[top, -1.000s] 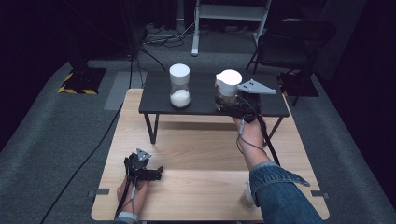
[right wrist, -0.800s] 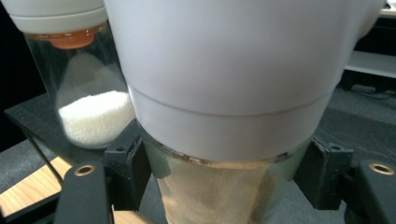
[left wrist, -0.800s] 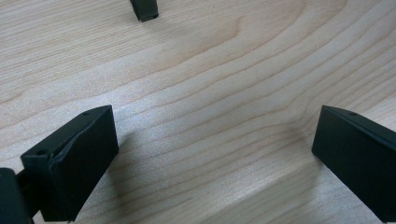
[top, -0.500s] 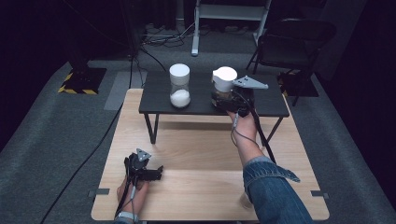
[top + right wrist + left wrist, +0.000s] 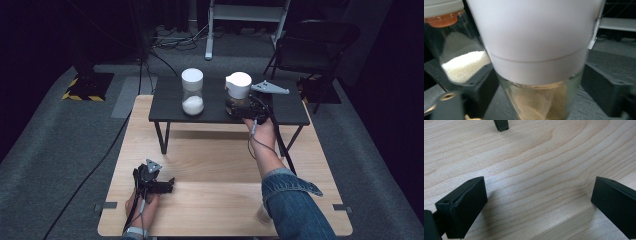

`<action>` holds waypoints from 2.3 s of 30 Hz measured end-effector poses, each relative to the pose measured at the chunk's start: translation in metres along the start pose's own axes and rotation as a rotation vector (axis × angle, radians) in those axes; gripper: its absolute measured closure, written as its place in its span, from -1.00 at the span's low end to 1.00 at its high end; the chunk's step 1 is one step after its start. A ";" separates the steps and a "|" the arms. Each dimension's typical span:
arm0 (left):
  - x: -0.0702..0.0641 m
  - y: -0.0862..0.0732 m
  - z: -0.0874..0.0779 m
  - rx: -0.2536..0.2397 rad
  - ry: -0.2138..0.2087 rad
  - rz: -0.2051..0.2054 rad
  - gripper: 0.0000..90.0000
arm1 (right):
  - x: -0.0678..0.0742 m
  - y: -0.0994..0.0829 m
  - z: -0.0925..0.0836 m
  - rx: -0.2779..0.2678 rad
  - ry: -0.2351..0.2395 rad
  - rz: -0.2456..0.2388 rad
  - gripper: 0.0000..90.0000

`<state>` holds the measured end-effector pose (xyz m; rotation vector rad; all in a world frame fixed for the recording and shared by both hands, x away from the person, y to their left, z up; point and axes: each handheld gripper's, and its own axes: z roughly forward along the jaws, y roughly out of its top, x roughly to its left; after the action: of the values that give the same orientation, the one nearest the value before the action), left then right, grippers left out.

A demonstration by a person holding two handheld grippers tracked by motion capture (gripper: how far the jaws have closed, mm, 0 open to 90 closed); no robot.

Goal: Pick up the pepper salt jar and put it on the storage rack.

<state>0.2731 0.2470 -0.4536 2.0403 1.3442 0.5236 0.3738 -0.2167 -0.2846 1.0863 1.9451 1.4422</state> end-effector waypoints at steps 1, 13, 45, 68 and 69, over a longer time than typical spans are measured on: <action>0.000 0.000 0.000 0.000 0.000 0.000 -0.99 | 0.001 0.000 -0.003 -0.006 -0.004 -0.008 -0.77; 0.000 0.000 0.000 -0.001 0.001 -0.002 -0.99 | -0.005 -0.005 -0.045 -0.031 -0.005 -0.088 -0.87; 0.000 0.000 0.000 0.000 0.002 -0.001 -0.99 | -0.041 -0.070 -0.143 -0.068 -0.003 -0.074 -0.89; -0.001 0.000 0.000 0.001 0.004 -0.003 -0.99 | -0.073 -0.165 -0.182 -0.027 -0.068 -0.032 -0.89; -0.001 0.001 0.000 0.001 0.004 -0.003 -0.99 | -0.074 -0.169 -0.183 -0.020 -0.073 -0.031 -0.89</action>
<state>0.2733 0.2461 -0.4535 2.0389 1.3500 0.5263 0.2235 -0.4013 -0.3889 1.0800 1.8853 1.3833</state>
